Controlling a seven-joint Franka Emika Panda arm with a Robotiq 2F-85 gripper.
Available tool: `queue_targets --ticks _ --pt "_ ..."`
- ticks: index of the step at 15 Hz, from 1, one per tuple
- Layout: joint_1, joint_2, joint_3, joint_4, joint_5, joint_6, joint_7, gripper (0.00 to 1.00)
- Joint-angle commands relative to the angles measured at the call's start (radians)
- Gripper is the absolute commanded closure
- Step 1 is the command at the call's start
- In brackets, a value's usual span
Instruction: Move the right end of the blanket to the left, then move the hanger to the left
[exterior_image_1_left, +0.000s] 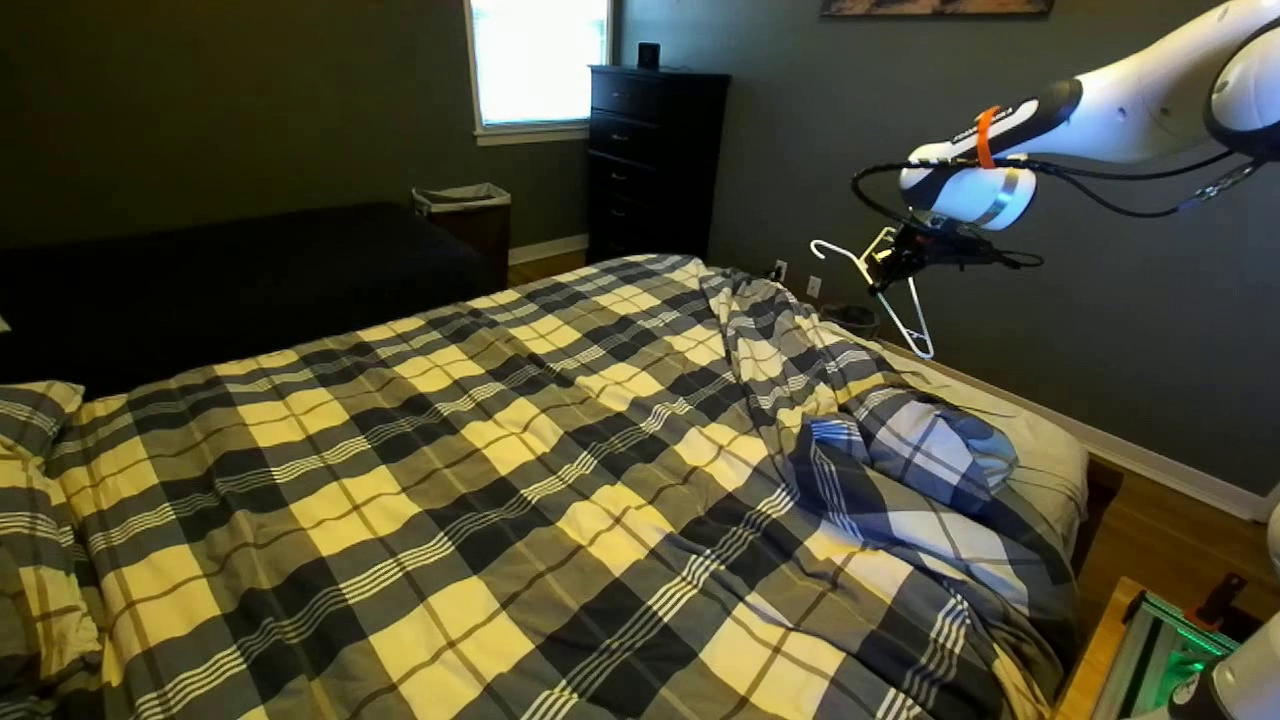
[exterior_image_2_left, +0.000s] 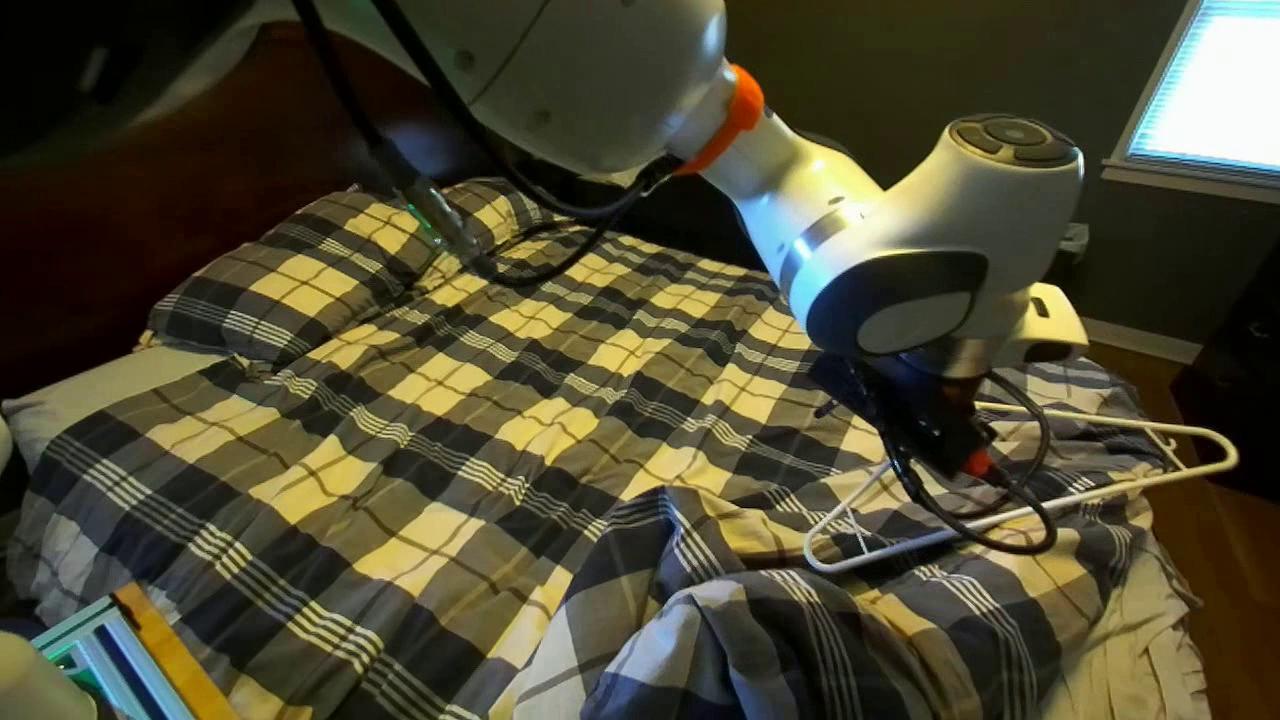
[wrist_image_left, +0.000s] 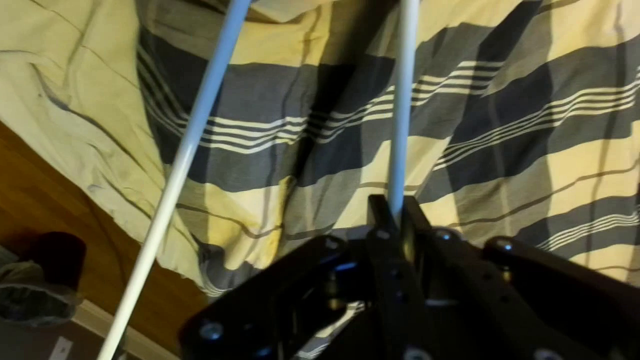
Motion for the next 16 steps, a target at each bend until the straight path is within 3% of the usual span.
queue_targets --ticks 1,9,16 --pt "0.064 -0.078 -0.009 -0.083 0.047 -0.058 -0.071 0.98" --pt "0.224 -0.149 -0.028 -0.189 0.094 -0.086 -0.141 0.98" --pt "0.321 -0.195 -0.020 -0.261 0.155 -0.115 -0.173 0.98"
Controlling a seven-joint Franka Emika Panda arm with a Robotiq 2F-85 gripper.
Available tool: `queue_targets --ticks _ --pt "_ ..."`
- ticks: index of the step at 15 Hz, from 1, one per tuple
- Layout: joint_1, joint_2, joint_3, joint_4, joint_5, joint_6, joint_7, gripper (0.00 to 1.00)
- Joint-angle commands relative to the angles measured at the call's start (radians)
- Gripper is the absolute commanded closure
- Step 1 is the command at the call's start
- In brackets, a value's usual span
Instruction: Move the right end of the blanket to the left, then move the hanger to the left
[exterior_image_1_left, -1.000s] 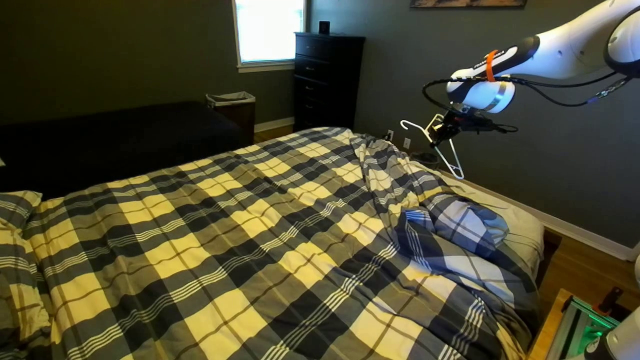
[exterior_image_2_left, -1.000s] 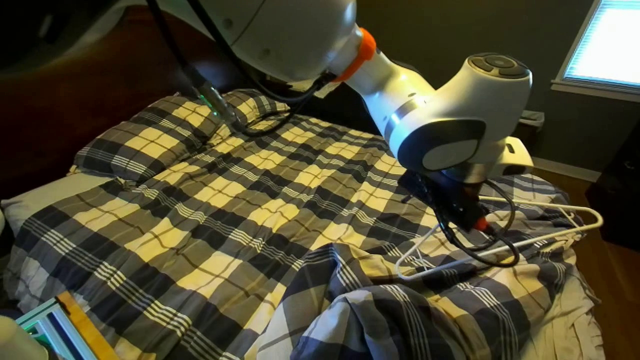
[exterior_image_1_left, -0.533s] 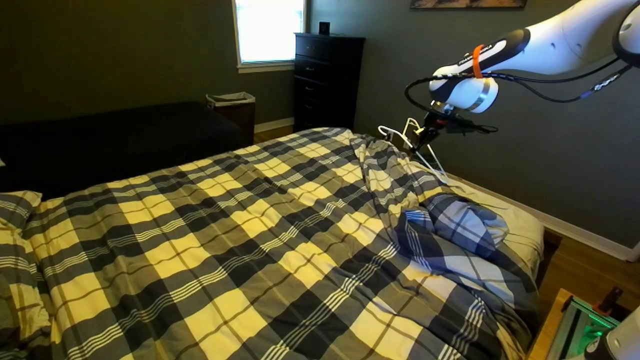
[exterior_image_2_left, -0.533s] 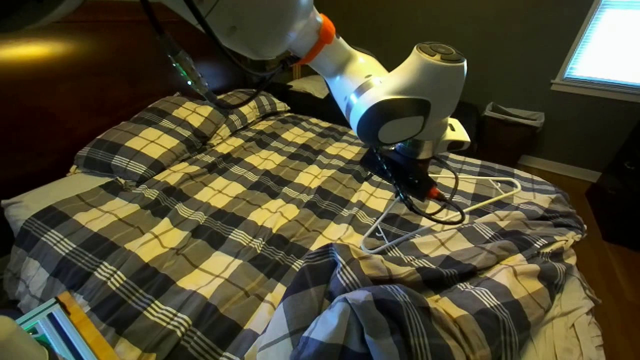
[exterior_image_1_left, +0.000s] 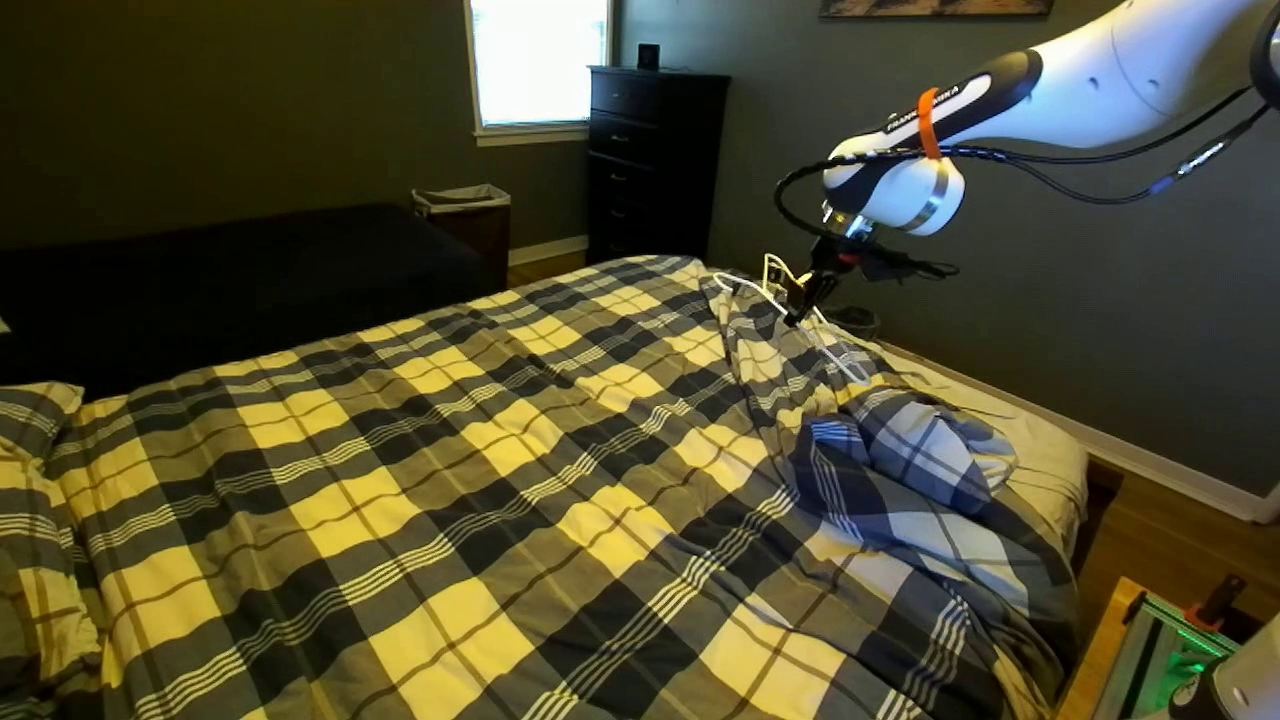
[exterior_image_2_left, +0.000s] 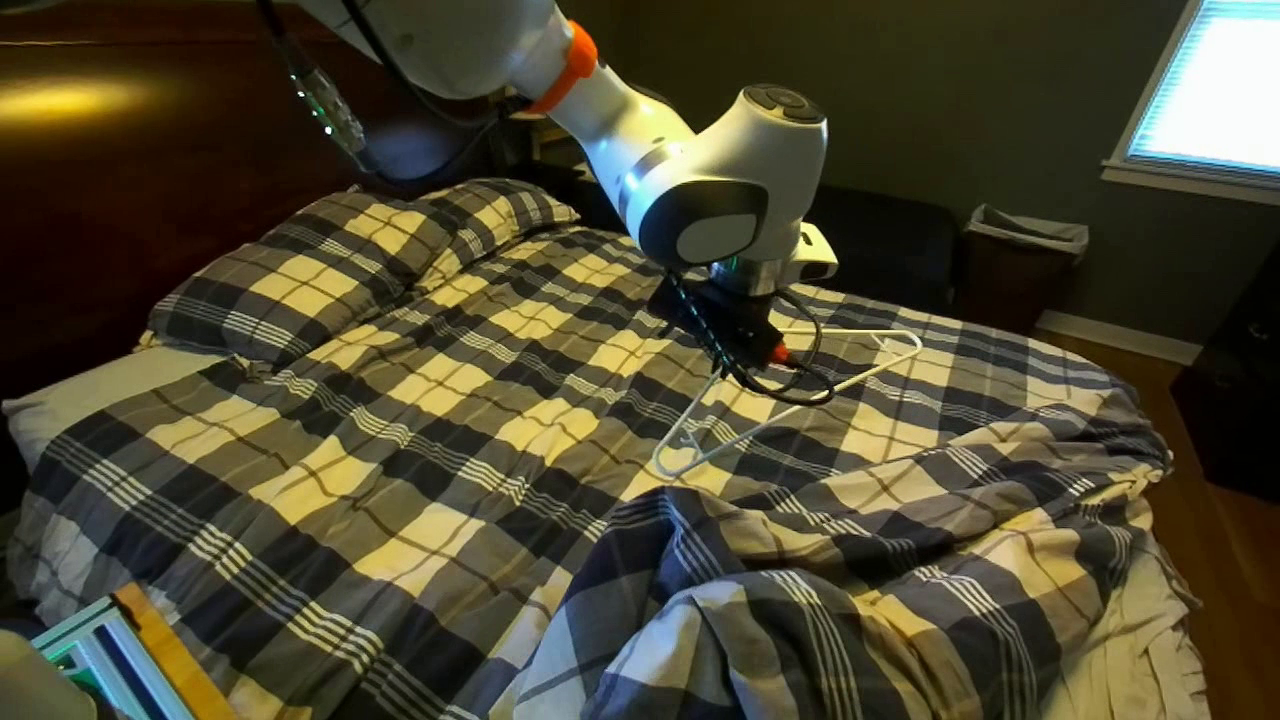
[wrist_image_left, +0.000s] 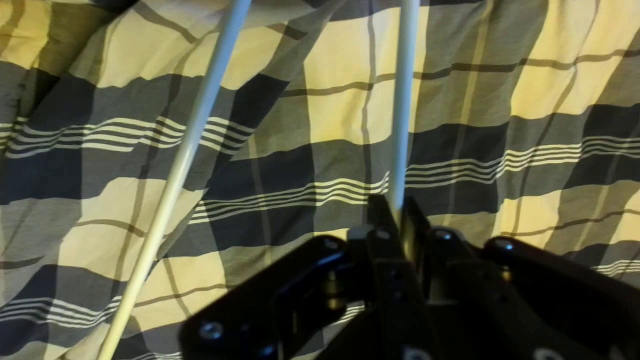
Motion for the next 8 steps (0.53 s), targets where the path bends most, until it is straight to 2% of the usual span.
queue_targets --ticks 1,8 --pt "0.049 -0.048 -0.016 -0.054 0.054 -0.051 -0.034 0.98" --pt "0.120 -0.022 -0.015 -0.028 0.074 -0.112 -0.029 0.98"
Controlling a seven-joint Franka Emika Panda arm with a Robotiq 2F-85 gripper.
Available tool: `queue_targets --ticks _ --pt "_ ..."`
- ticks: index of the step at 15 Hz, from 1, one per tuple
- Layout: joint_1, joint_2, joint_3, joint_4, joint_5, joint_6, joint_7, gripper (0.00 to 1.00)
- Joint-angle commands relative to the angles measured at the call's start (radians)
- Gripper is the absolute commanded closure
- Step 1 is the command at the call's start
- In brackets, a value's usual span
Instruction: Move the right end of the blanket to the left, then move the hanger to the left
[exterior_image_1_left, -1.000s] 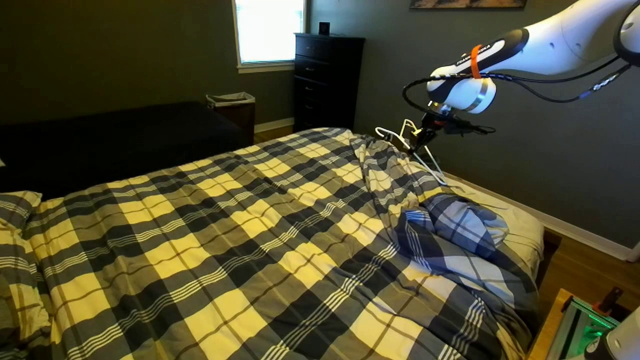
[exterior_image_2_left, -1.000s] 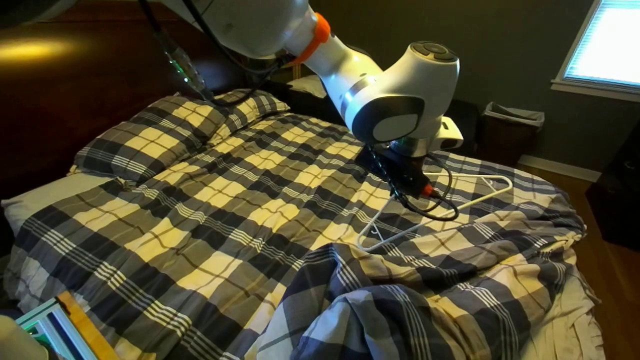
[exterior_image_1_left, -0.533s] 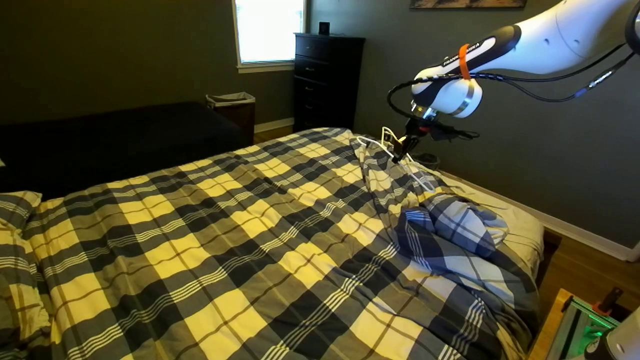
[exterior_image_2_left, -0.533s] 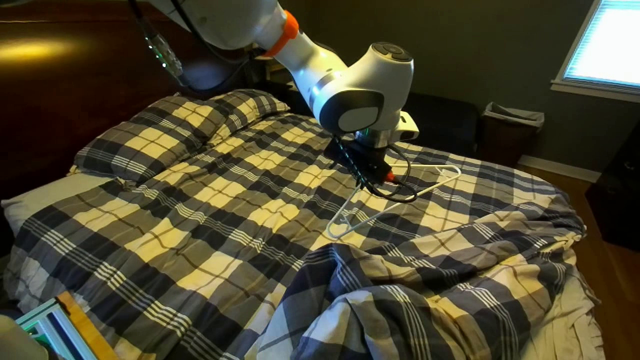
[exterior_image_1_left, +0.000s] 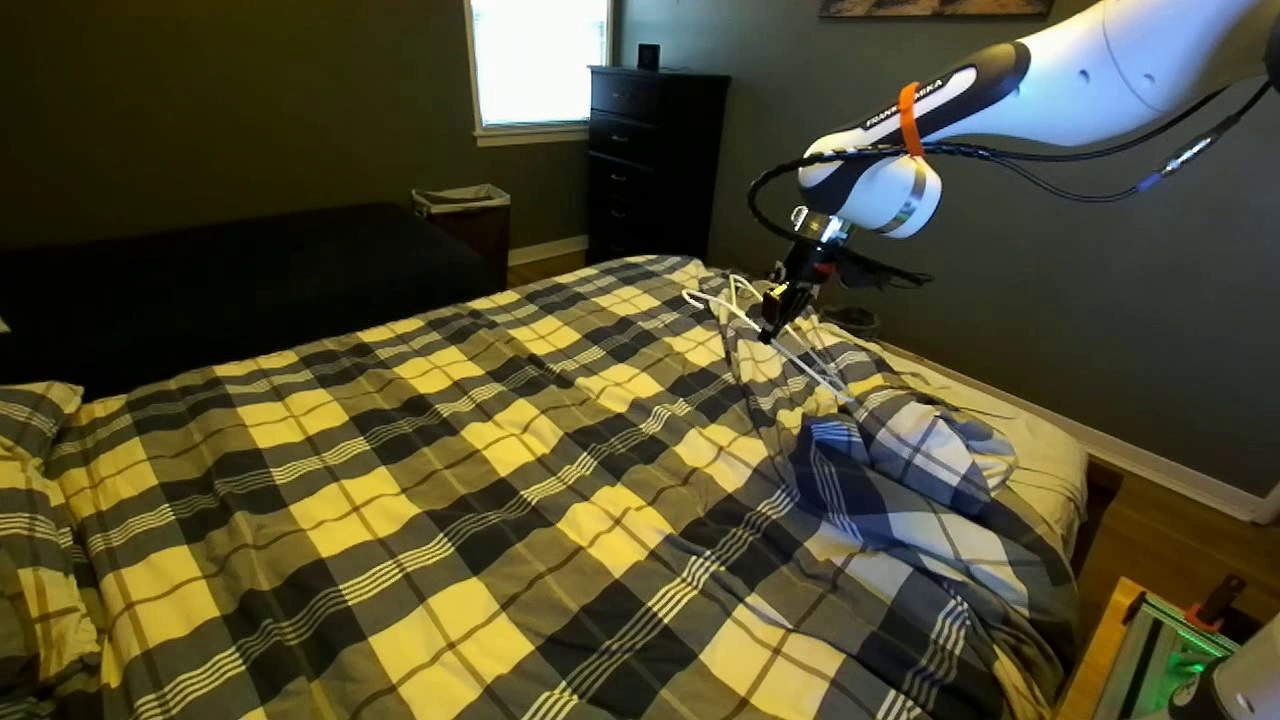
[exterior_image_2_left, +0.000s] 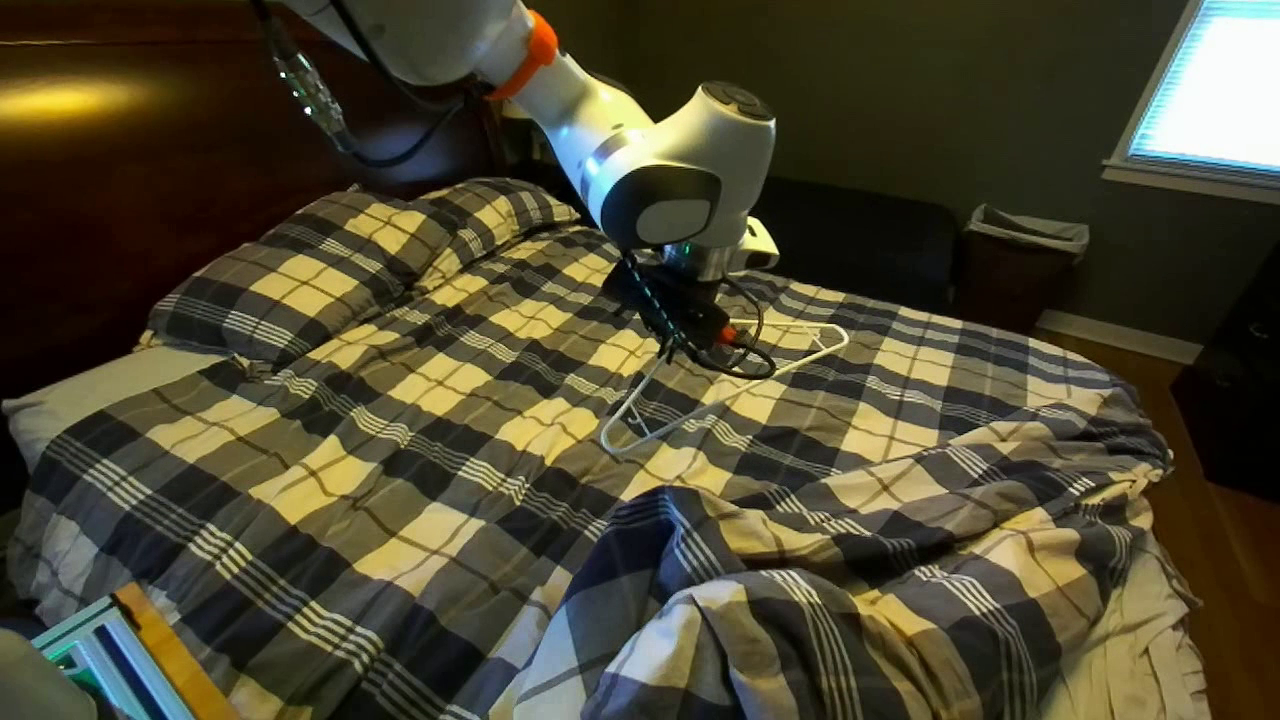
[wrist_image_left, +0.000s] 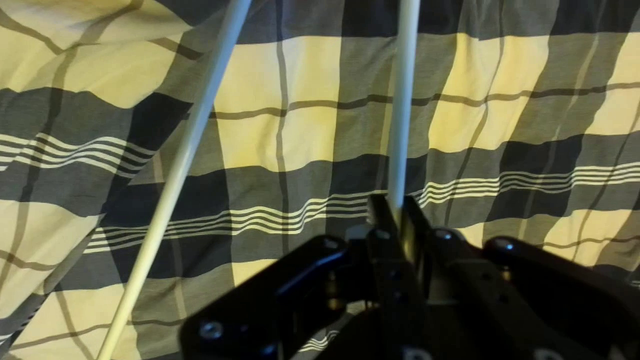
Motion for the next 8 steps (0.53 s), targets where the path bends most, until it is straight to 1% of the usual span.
queue_targets --ticks 1,8 --pt "0.031 0.002 -0.009 -0.003 0.048 -0.029 -0.037 0.98" --pt "0.065 0.019 0.004 -0.004 0.097 -0.034 -0.081 0.98"
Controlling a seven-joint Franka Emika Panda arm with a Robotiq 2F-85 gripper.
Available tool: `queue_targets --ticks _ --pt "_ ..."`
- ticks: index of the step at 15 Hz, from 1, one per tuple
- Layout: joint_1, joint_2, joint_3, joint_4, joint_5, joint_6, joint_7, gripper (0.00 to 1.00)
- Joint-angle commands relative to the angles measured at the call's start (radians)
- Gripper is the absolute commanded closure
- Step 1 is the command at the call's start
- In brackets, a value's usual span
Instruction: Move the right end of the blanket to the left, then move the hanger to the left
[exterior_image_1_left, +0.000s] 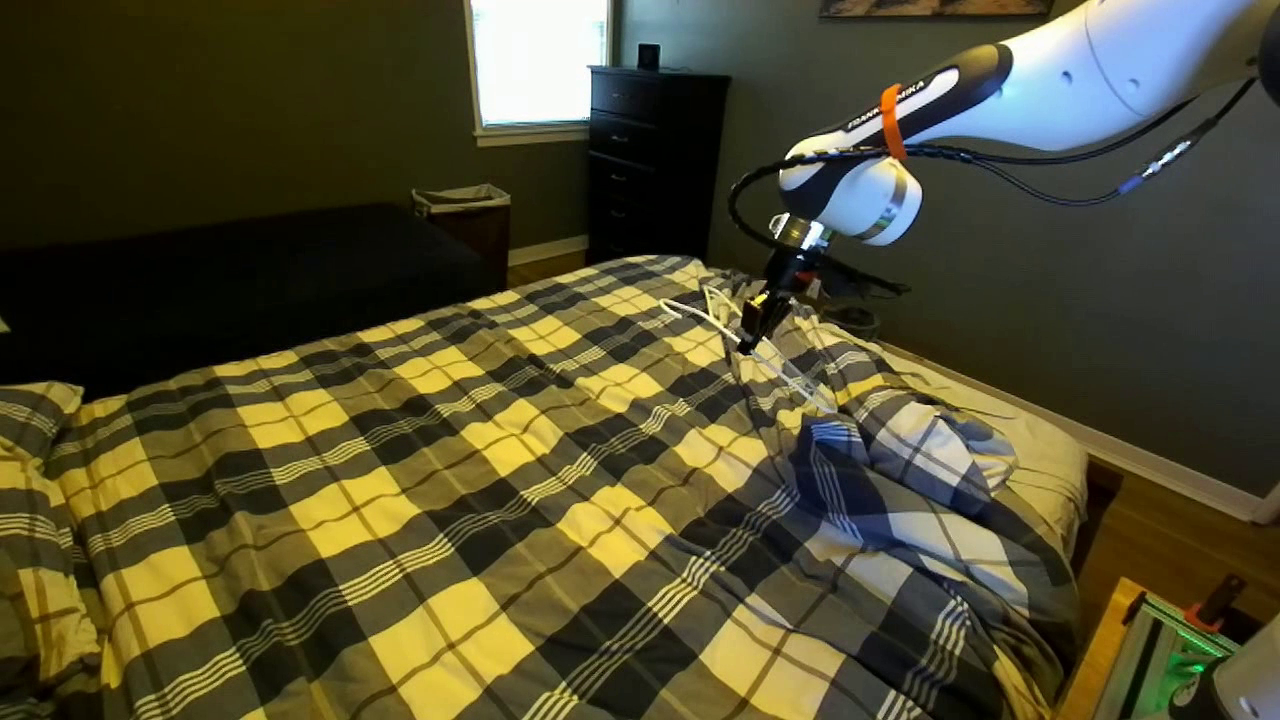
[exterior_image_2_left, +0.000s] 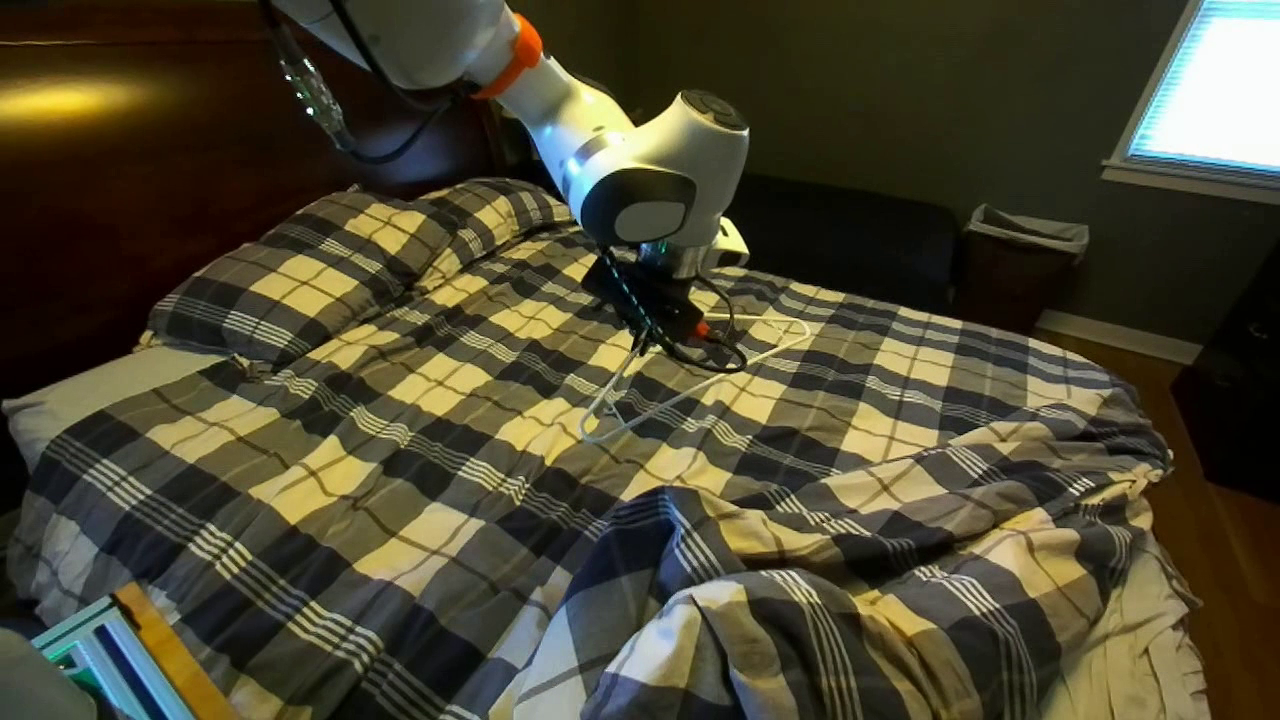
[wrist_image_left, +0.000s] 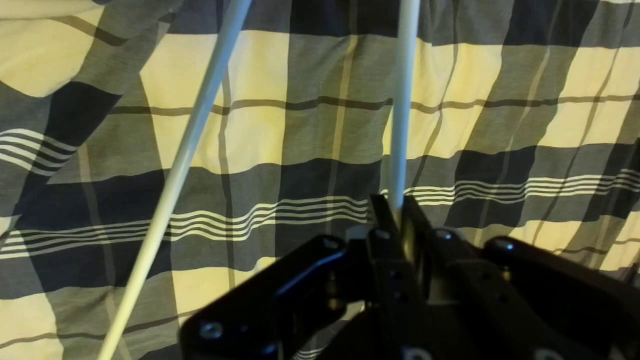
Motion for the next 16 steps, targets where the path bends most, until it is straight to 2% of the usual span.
queue_targets --ticks 1,4,5,7,14,16 --pt "0.015 0.008 0.000 -0.004 0.043 -0.022 -0.047 0.98" --pt "0.023 0.016 0.002 -0.006 0.049 -0.020 -0.061 0.98" --pt "0.026 0.018 0.001 -0.004 0.044 -0.032 -0.059 0.67" --pt "0.029 0.021 0.000 -0.003 0.043 -0.041 -0.063 0.59" --pt "0.015 -0.006 -0.016 -0.019 0.046 -0.034 -0.086 0.06" --pt "0.003 -0.032 -0.033 -0.029 0.046 -0.036 -0.088 0.00"
